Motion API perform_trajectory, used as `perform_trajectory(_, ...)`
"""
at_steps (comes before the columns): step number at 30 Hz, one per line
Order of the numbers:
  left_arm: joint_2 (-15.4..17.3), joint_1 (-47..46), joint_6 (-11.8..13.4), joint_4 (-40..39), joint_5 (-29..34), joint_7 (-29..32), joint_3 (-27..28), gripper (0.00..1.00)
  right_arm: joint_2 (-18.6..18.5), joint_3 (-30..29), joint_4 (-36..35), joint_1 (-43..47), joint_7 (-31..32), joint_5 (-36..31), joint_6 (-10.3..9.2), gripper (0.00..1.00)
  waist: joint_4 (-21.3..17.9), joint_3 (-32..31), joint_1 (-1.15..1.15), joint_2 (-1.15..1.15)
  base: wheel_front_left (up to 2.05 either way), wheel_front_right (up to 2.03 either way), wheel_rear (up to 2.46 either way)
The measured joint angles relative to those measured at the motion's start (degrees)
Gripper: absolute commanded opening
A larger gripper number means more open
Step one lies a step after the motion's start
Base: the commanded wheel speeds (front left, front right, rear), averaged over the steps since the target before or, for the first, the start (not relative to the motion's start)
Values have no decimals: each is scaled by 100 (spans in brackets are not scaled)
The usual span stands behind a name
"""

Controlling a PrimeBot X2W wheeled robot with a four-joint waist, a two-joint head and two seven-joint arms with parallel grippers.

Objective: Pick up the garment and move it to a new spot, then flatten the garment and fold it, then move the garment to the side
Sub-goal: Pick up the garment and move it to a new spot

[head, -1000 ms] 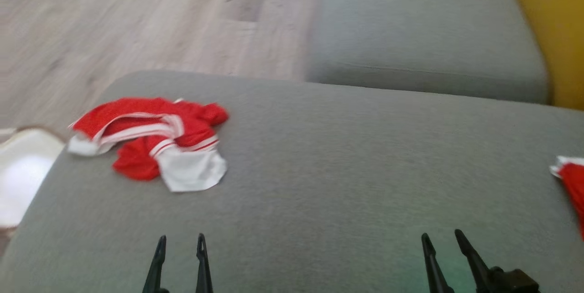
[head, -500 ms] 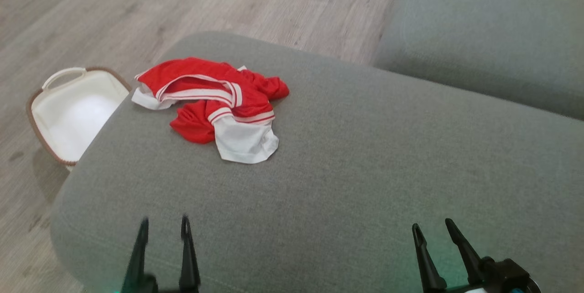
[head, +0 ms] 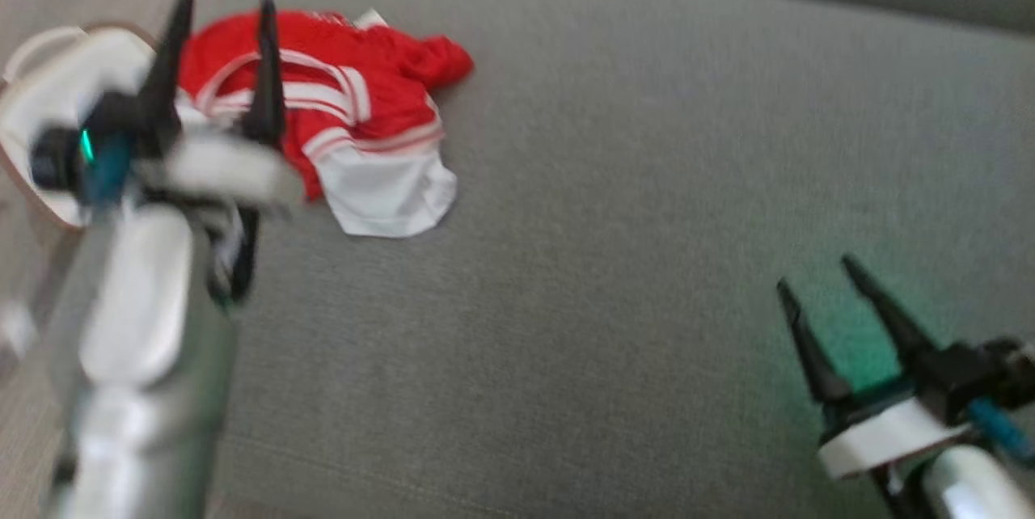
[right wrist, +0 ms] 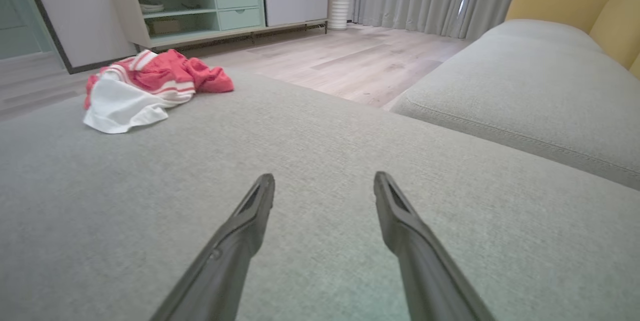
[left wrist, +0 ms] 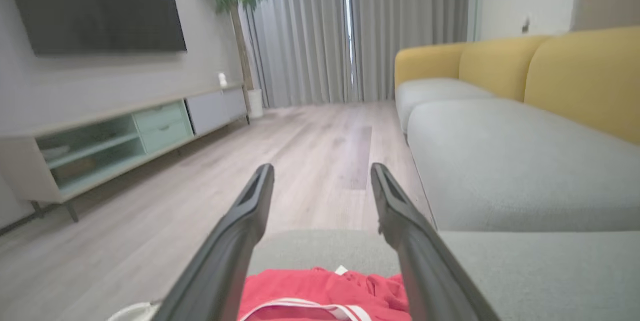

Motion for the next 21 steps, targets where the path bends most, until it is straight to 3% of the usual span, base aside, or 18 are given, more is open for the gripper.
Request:
perform_trajectory(3,46,-881,-175,929,-157,577,27,100,-293,10,-73,-220,0,1,0,100,-132,405,1,0,0,0,0)
perform_trajectory(10,-10,-2409,-115,2992,-256,1486,53,100,-808,-23,-250,-404,-15,74,0,100,-378,1221,0,0,0,0,0)
perform_trajectory(16,-126,-2665,-168,4159,-196,1894,-136,100,-1087,-77,-470,-568,-18,107,0,100,-532,1656,-1,0,0,0,0)
perform_trajectory(20,-97,-2807,-110,4518,-99,1800,-231,100,-1177,-112,-534,-716,-43,142,0,100,-610,1806,-2,0,0,0,0)
perform_trajectory(21,-82,-2860,-88,4579,-92,1695,-249,0,-1179,-115,-534,-753,-43,142,0,100,-634,1814,-2,0,0,0,0)
